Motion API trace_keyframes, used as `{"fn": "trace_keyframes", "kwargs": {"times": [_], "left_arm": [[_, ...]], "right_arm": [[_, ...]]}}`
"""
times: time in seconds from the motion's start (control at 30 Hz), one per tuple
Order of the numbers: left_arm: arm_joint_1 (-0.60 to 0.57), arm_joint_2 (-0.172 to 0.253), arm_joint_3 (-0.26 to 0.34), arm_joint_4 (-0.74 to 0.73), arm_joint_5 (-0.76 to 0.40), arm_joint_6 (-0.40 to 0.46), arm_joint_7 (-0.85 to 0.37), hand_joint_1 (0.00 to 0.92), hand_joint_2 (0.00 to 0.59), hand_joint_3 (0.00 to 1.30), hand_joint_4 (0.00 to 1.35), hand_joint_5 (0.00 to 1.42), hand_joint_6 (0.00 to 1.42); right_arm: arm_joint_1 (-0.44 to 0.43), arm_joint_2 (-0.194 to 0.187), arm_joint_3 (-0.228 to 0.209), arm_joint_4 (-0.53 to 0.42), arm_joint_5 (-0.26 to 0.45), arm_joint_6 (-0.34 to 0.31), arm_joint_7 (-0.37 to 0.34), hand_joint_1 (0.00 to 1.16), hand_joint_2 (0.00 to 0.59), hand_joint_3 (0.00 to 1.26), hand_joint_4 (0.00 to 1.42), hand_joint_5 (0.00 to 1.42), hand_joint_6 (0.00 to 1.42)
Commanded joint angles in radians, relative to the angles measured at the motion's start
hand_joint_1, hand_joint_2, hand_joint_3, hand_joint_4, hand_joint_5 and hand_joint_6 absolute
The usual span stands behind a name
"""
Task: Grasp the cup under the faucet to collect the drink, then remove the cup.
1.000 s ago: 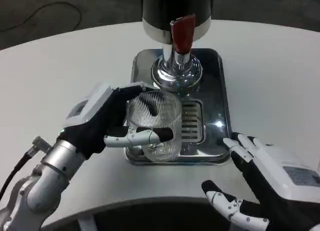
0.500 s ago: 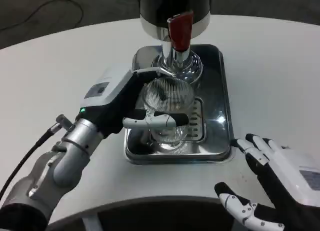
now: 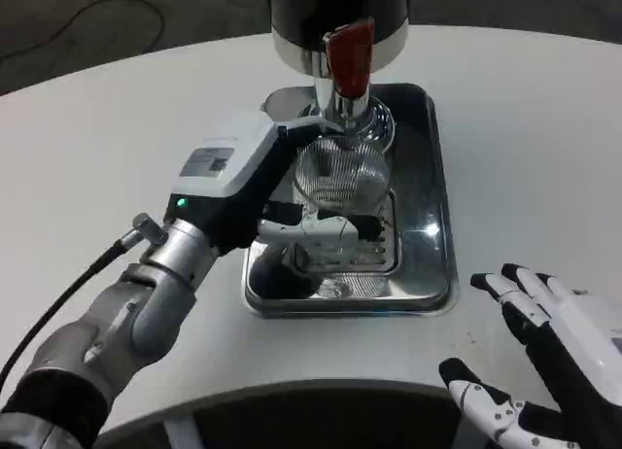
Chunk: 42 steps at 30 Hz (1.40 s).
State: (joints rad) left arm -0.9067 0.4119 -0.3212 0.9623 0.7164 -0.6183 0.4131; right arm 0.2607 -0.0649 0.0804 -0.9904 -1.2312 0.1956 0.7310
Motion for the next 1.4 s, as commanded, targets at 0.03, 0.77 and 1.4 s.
{"fn": "trace_keyframes", "kwargs": {"times": [0.03,0.77,1.4], "left_arm": [[-0.022,-0.002,-0.022,0.034,0.018,0.027,0.07,0.524,0.129,1.0,1.26,1.42,1.42],[-0.071,-0.059,-0.038,0.174,-0.05,0.054,0.081,0.347,0.068,0.69,0.8,1.13,1.38],[-0.059,-0.017,-0.031,0.171,-0.086,0.014,0.06,0.1,0.071,0.18,0.1,0.26,0.4]], "right_arm": [[0.018,-0.008,-0.016,-0.025,0.018,-0.016,0.006,0.19,0.385,0.1,0.0,0.0,0.0],[0.053,-0.023,-0.047,-0.05,0.05,-0.024,0.02,0.19,0.385,0.1,0.0,0.0,0.0],[0.036,-0.017,-0.028,-0.023,0.052,-0.025,0.014,0.19,0.39,0.1,0.0,0.0,0.0]]}}
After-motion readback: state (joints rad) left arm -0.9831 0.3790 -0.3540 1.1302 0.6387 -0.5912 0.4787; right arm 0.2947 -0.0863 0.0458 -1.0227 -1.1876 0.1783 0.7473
